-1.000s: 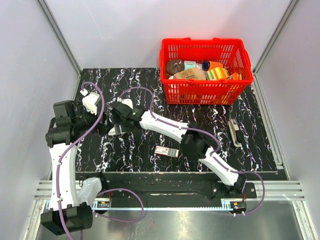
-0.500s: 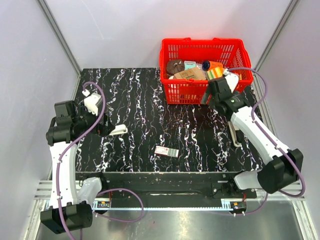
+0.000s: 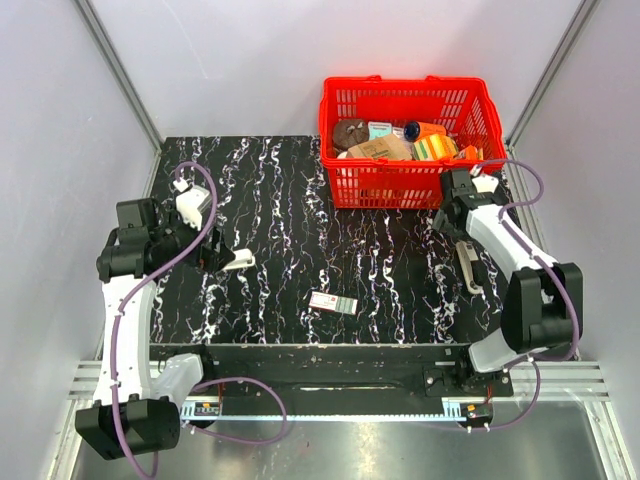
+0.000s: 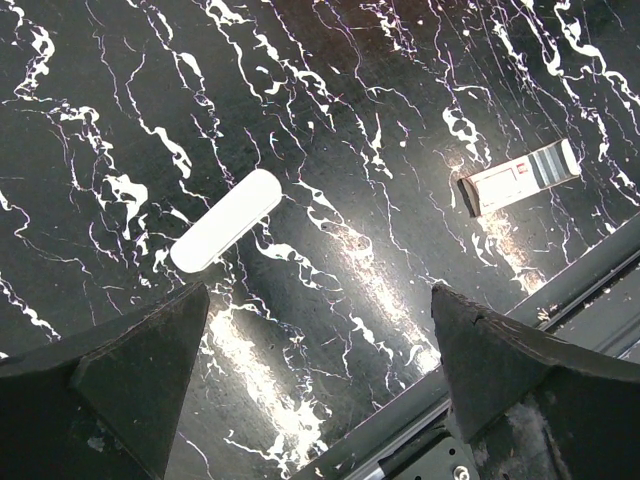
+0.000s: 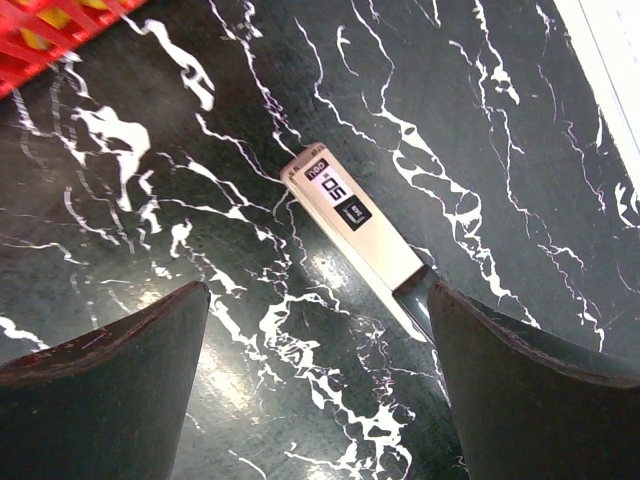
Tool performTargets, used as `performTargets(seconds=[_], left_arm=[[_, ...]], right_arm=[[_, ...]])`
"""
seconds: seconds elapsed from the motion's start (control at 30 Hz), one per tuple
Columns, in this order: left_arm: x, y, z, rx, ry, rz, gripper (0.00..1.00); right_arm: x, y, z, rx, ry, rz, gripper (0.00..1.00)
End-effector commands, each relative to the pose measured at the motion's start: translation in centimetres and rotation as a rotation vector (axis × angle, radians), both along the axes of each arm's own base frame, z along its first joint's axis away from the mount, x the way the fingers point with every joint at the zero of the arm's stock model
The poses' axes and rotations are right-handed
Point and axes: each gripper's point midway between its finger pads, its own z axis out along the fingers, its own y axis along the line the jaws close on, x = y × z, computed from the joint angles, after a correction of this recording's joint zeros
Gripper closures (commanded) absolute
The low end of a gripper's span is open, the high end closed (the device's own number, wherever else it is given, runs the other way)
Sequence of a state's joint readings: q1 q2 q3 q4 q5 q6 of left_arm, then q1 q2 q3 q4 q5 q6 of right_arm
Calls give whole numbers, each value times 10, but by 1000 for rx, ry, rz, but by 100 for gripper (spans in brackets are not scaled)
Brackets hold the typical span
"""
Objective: Unload the staples from the stapler
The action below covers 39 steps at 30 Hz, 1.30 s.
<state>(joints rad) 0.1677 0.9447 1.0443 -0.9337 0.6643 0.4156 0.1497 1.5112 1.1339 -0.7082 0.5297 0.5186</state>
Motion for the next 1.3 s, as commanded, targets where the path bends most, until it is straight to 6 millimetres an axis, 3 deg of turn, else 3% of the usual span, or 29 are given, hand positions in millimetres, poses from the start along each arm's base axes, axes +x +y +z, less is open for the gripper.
performTargets(seconds=[0.0, 0.23, 0.4, 0.53, 0.67, 0.9, 1.0, 1.1, 1.27], left_arm=[[5, -2, 5, 11, -42, -36, 1], [5, -3, -1, 10, -25, -52, 1], [5, -3, -4, 18, -27, -58, 1], [4, -2, -7, 25, -23, -57, 1], [4, 0, -6, 33, -28, -54, 1], [3, -1, -7, 31, -30, -52, 1], [3, -1, -7, 23, -31, -40, 1], [7, -6, -6, -15, -70, -34, 1], [7, -26, -17, -83, -34, -90, 1]], right_arm=[[-11, -19, -14, -65, 58, -47, 3], [-32, -39, -47, -19, 161, -139, 2], [-32, -33, -61, 11, 205, -126, 4], [-26, -25, -71, 55, 225, -101, 12], [-24, -19, -77, 89, 236, -86, 27], [-26, -6, -79, 159, 228, -66, 70], [-27, 8, -78, 234, 207, -56, 84], [-25, 37, -68, 332, 156, -16, 100], [-13, 122, -31, 413, 47, 153, 100]])
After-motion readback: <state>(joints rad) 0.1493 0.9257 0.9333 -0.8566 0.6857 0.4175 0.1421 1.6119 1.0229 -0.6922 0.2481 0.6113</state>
